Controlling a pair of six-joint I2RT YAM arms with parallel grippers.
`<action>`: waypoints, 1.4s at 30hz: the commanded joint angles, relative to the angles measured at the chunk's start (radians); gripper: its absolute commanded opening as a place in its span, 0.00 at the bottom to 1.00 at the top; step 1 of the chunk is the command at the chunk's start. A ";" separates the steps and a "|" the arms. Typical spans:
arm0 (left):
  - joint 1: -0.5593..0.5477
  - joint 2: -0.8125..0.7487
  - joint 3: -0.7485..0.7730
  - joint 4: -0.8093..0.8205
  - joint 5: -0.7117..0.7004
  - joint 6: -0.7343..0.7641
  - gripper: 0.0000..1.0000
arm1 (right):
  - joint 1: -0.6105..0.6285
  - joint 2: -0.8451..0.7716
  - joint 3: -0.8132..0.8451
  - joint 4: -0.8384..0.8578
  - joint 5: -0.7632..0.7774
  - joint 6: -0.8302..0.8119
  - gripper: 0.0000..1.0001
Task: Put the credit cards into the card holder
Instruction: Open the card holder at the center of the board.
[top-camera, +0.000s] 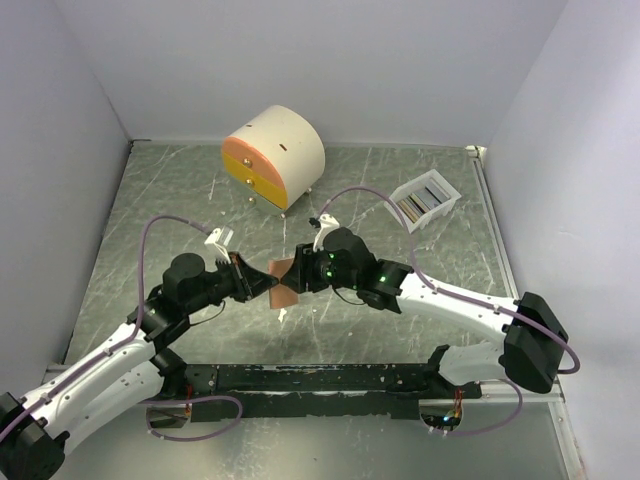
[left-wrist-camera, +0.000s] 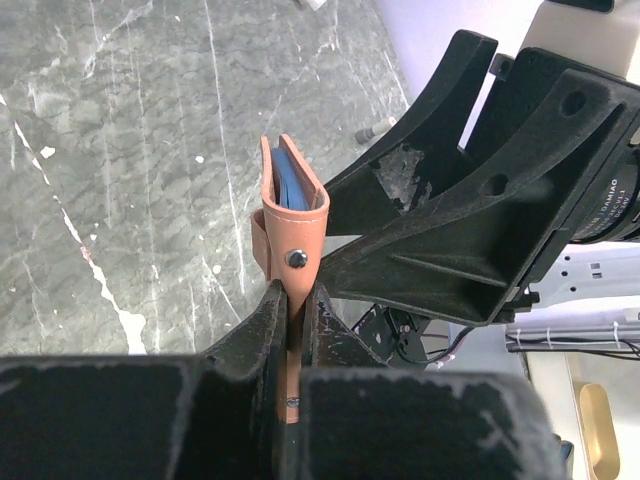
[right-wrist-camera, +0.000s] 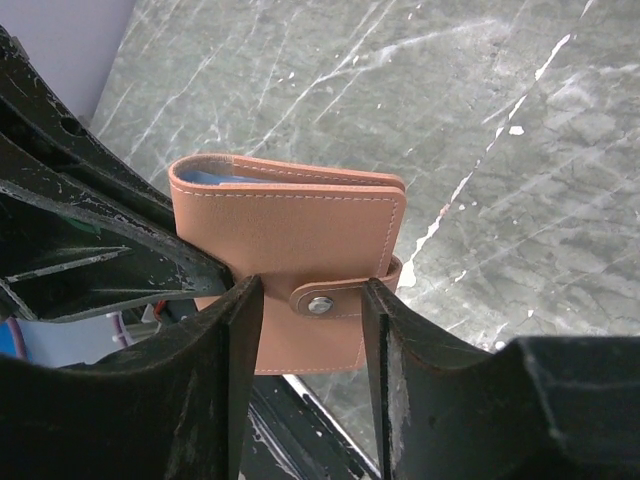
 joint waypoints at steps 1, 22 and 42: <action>-0.003 -0.031 0.013 0.149 0.067 -0.034 0.07 | 0.011 0.023 0.015 -0.009 0.033 0.014 0.41; -0.003 0.013 0.013 -0.066 -0.132 -0.022 0.14 | 0.010 -0.033 -0.046 -0.053 0.130 -0.064 0.00; -0.003 0.277 0.188 -0.384 -0.296 0.092 0.69 | -0.016 0.008 -0.175 0.203 -0.070 0.019 0.00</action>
